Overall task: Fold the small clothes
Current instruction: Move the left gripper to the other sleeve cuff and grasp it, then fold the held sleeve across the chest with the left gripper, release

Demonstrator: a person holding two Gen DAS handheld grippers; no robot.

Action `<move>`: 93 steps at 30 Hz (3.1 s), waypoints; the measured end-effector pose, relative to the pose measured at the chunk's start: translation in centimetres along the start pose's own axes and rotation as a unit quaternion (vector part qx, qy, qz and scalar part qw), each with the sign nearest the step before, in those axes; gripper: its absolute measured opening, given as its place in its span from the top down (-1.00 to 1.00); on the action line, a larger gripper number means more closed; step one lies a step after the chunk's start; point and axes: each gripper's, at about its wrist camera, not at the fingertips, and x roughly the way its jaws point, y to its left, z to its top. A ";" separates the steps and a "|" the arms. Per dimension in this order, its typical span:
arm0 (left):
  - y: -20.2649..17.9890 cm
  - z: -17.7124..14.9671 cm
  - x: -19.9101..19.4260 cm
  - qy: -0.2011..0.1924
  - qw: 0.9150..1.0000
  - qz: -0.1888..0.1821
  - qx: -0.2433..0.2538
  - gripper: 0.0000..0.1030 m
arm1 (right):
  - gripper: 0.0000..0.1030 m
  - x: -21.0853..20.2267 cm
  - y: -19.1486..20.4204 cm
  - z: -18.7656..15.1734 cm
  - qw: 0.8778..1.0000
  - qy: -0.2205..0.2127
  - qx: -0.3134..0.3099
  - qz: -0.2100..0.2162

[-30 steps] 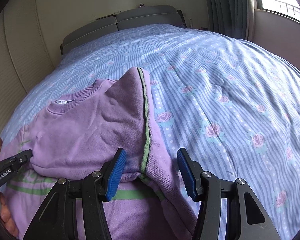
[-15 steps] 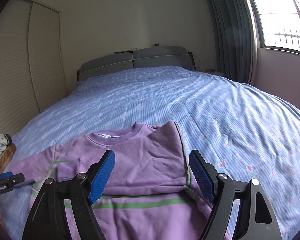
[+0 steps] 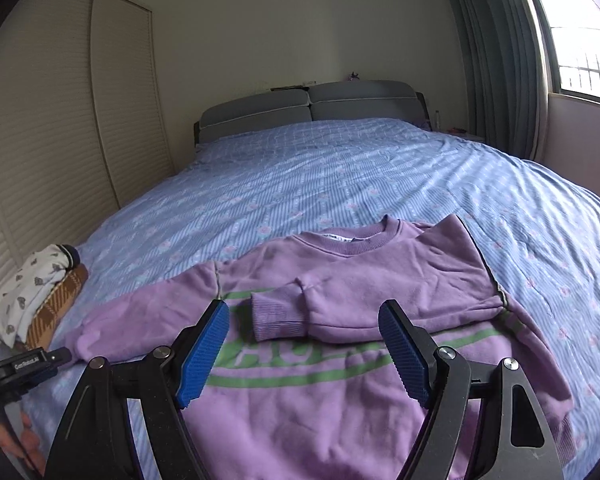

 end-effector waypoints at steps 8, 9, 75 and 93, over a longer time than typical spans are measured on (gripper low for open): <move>2.7 -0.3 2.5 0.020 0.993 -0.061 -0.102 0.26 | -0.51 -0.4 1.7 0.3 1.000 -0.001 -0.010 0.001; 2.8 -0.2 2.8 0.021 0.991 -0.067 -0.110 0.31 | -0.51 -0.2 1.7 0.4 1.000 -0.001 -0.013 -0.001; -41.7 -12.0 2.7 0.027 0.944 -0.170 0.281 0.81 | -0.51 -0.4 -26.1 2.1 0.972 -0.003 0.225 -0.068; -32.1 -10.4 1.8 0.005 0.952 -0.092 0.293 -0.10 | -0.51 2.2 -22.7 1.8 0.986 0.019 0.159 -0.054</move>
